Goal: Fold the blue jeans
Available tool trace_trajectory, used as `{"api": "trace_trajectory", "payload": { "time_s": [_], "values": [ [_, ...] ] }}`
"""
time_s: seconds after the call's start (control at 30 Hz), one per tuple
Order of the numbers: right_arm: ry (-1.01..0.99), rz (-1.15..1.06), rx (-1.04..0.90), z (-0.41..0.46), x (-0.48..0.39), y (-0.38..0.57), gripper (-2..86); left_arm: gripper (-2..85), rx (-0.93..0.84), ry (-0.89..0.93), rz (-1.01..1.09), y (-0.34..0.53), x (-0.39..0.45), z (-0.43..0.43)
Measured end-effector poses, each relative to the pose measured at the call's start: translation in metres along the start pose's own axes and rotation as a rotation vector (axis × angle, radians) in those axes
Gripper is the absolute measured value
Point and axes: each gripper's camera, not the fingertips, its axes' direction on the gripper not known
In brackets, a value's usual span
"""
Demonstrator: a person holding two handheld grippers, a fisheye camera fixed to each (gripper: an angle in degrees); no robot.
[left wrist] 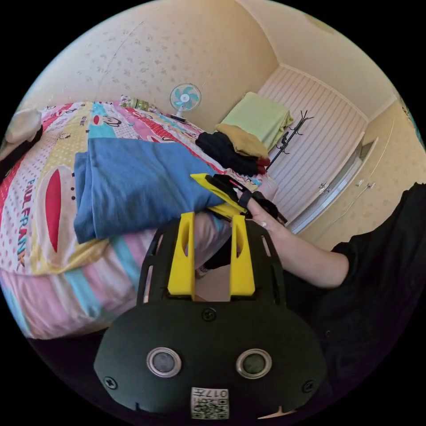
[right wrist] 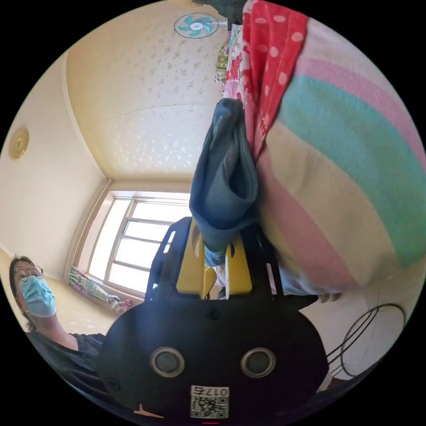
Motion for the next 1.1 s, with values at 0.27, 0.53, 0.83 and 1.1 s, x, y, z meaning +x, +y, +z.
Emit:
{"api": "trace_trajectory", "payload": {
  "time_s": [0.27,0.53,0.83,1.1],
  "values": [
    [-0.042,-0.068,-0.03,-0.036,-0.131,-0.02,2.2,9.9,0.245,-0.105,-0.022,0.01,-0.046,-0.124],
    [0.466,-0.513,-0.395,-0.006,-0.373,-0.129,1.8,8.9,0.259,0.146,-0.318,0.009,-0.153,-0.145],
    [0.584,-0.809,-0.19,-0.092,-0.566,-0.236,1.8,7.2,0.296,0.191,-0.351,-0.009,-0.178,-0.197],
    [0.367,-0.532,0.376,-0.255,-0.455,-0.253,2.1,6.4,0.336,0.254,-0.39,-0.02,-0.201,-0.245]
  ]
}}
